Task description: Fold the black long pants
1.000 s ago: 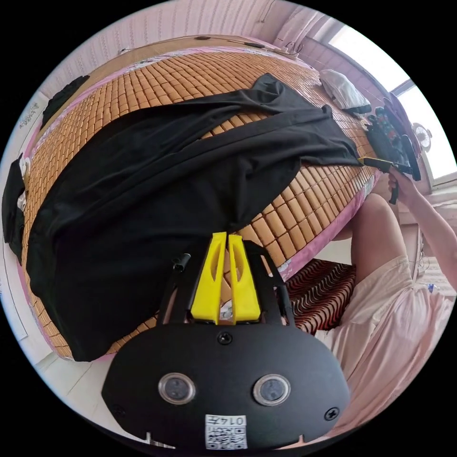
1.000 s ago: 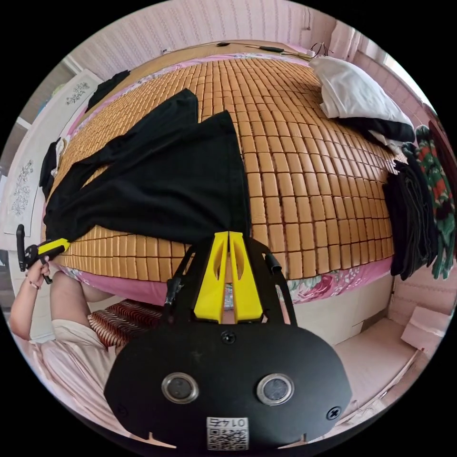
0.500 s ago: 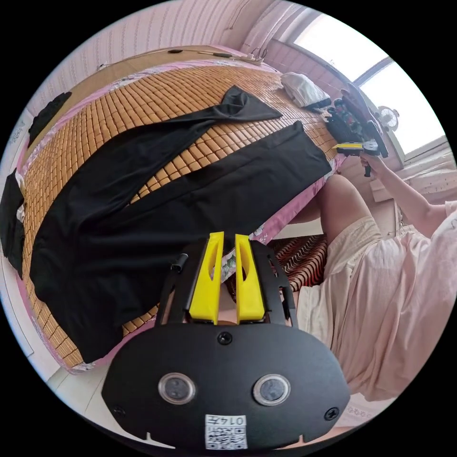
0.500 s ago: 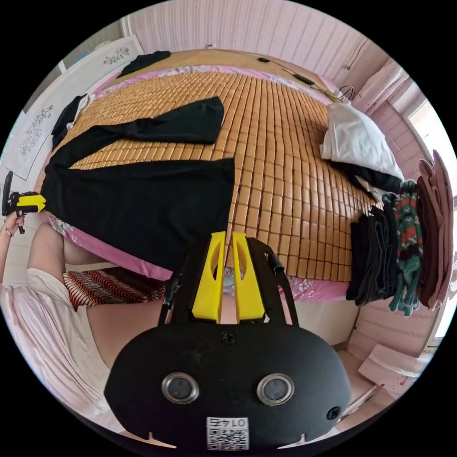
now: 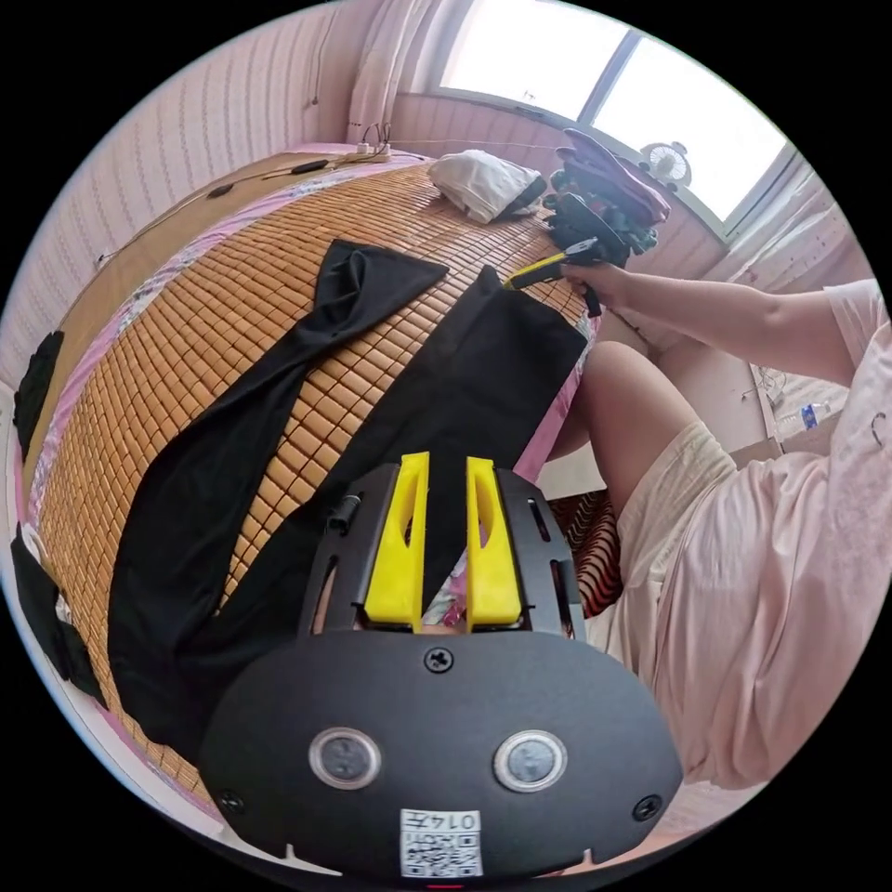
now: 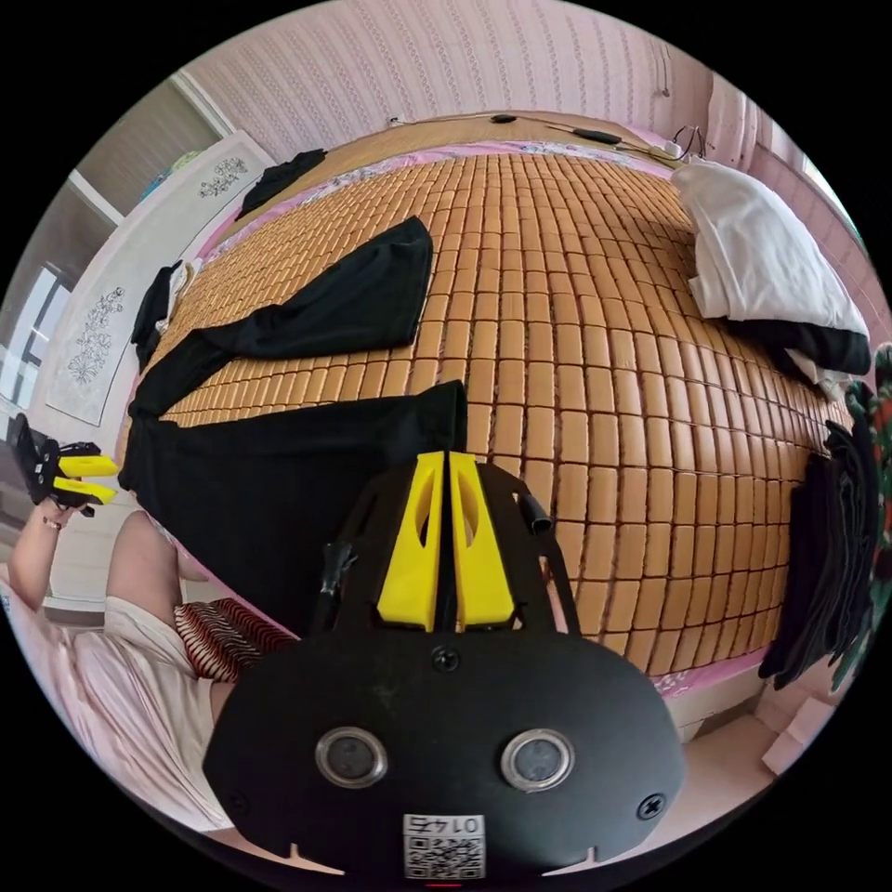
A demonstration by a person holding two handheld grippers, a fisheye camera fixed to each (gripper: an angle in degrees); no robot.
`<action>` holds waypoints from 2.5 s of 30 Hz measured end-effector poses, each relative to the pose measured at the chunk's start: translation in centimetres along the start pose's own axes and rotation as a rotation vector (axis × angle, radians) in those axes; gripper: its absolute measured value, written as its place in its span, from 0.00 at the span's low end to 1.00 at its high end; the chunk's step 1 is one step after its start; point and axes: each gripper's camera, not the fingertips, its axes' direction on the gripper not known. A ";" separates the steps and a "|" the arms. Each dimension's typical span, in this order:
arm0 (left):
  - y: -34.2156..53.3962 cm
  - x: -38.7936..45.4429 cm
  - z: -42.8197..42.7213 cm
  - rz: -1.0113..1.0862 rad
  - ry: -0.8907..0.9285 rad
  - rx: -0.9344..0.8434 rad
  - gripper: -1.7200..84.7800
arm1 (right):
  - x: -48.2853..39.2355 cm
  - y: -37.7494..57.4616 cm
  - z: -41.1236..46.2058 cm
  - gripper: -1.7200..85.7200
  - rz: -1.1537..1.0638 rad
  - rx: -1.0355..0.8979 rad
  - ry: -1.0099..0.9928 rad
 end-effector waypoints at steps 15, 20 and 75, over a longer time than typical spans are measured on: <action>-15.0 12.0 -0.8 0.392 -0.029 0.138 0.16 | -4.1 15.2 -25.9 0.02 -0.172 0.426 -0.249; -17.7 15.4 -0.8 0.478 -0.016 0.128 0.09 | -5.7 18.1 -32.5 0.02 -0.263 0.518 -0.296; -2.3 -3.3 0.3 -0.124 -0.144 -0.082 0.08 | 8.7 -3.8 -14.4 0.09 -0.048 0.135 -0.048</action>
